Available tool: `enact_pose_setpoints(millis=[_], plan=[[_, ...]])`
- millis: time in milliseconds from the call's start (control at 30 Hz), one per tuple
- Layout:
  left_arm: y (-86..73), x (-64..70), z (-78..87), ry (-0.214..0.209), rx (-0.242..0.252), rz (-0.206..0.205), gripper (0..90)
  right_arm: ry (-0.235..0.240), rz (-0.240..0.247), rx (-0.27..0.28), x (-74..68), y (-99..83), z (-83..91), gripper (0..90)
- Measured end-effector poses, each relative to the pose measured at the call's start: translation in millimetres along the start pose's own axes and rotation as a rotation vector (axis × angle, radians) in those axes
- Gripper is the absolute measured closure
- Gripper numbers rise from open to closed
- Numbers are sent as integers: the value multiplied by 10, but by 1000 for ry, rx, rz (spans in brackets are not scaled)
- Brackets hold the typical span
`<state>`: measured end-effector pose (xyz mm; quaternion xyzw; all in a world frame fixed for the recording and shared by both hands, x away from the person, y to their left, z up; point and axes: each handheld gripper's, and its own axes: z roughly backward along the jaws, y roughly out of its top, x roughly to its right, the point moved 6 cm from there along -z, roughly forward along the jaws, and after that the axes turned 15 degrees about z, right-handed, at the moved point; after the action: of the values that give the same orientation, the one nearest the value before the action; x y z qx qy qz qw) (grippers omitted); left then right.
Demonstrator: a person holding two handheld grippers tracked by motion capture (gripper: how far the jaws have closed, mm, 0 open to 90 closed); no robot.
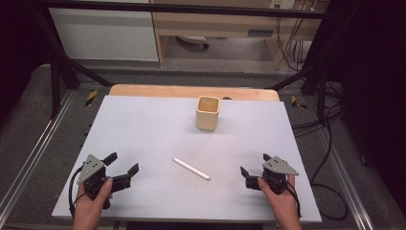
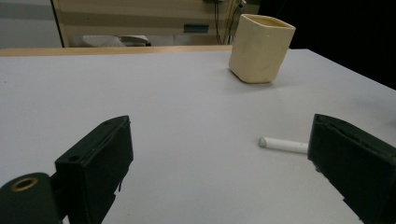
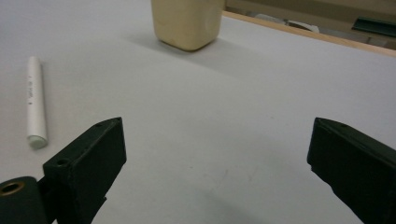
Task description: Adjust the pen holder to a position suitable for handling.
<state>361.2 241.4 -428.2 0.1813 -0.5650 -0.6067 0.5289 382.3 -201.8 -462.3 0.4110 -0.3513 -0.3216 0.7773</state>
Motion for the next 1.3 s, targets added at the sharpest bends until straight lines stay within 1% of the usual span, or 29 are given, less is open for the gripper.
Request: enact_pose_setpoints(millis=[33,133,267,333,400,467,533,633,733,933,1033,1167,1300], plan=[[2,-2,-1,0,1,2,72,8,7,0,-24,13,-1,54],[5,1,8,-2,1,3,71,46,16,-23,-114,33,-14,53],[0,13,8,1,1,-1,71,70,58,-25,-209,79,-15,54],[1,14,2,2,2,-1,70,85,60,-28,-249,99,-12,53],[-5,13,-9,1,-4,-2,70,102,71,-38,-289,130,-10,50],[-9,15,-23,-1,-7,-4,70,110,81,-41,-323,184,-5,48],[-12,15,-29,-1,-12,-9,70,131,75,-34,-362,268,-13,45],[-15,14,-33,2,-14,-11,70,160,98,-28,-425,408,-50,47],[-8,14,-34,2,-12,-10,70,185,135,-23,-492,534,-109,47],[-29,1,-26,14,-17,-23,69,226,175,-13,-596,726,-282,47],[-28,-19,-23,21,-14,-14,69,264,176,-19,-659,771,-397,47],[-40,-33,-25,30,-21,-15,69,304,175,-28,-762,774,-539,48],[-54,-30,-30,33,-25,-16,69,335,159,-42,-870,722,-606,48]])
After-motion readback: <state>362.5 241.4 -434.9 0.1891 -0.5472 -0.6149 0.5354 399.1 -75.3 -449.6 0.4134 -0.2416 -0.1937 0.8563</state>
